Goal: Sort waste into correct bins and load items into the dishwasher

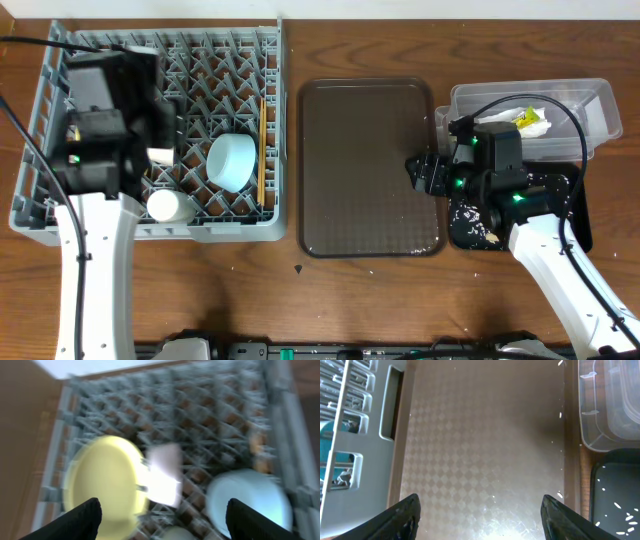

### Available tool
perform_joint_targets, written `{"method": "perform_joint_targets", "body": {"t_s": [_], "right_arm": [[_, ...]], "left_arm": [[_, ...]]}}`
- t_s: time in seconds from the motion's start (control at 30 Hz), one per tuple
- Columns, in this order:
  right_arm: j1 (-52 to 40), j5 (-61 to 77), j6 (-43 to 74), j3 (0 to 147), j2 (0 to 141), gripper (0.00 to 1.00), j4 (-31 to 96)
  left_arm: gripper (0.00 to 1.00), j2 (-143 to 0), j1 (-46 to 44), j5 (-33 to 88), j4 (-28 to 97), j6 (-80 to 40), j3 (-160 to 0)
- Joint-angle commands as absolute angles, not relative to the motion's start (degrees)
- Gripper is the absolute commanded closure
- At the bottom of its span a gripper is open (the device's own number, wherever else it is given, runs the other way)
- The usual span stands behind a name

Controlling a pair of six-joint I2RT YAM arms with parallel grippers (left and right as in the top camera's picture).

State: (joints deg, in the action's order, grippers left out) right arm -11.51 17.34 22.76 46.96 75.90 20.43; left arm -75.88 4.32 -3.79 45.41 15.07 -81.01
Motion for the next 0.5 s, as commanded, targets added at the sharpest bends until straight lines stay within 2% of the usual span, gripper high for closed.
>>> {"method": "perform_joint_targets", "body": {"t_s": [0.0,0.17,0.23,0.37,0.4,0.47], "right_arm": [[-12.86,17.37,17.37,47.94,75.64,0.22,22.20],[-15.27,17.37,12.21,54.81,75.59,0.18,31.22],[-16.69,17.39,10.09,59.83,75.22,0.18,34.96],[-17.63,17.41,10.00,66.06,73.08,0.16,37.12],[-17.78,17.41,10.00,66.72,72.38,0.14,37.01],[-18.17,17.45,10.13,67.46,70.63,0.01,36.05]], "left_arm": [[0.15,-72.51,-2.33,-1.69,48.47,11.66,-81.25],[0.11,-66.87,-8.60,-1.72,51.03,9.02,-81.25],[0.10,-62.41,-9.15,-1.69,51.07,2.22,-81.23],[0.09,-56.49,-9.15,-1.69,52.16,0.71,-81.23],[0.09,-55.42,-9.15,-1.69,52.56,0.73,-81.23],[0.09,-53.65,-9.15,-1.69,52.93,0.75,-81.23]]}}
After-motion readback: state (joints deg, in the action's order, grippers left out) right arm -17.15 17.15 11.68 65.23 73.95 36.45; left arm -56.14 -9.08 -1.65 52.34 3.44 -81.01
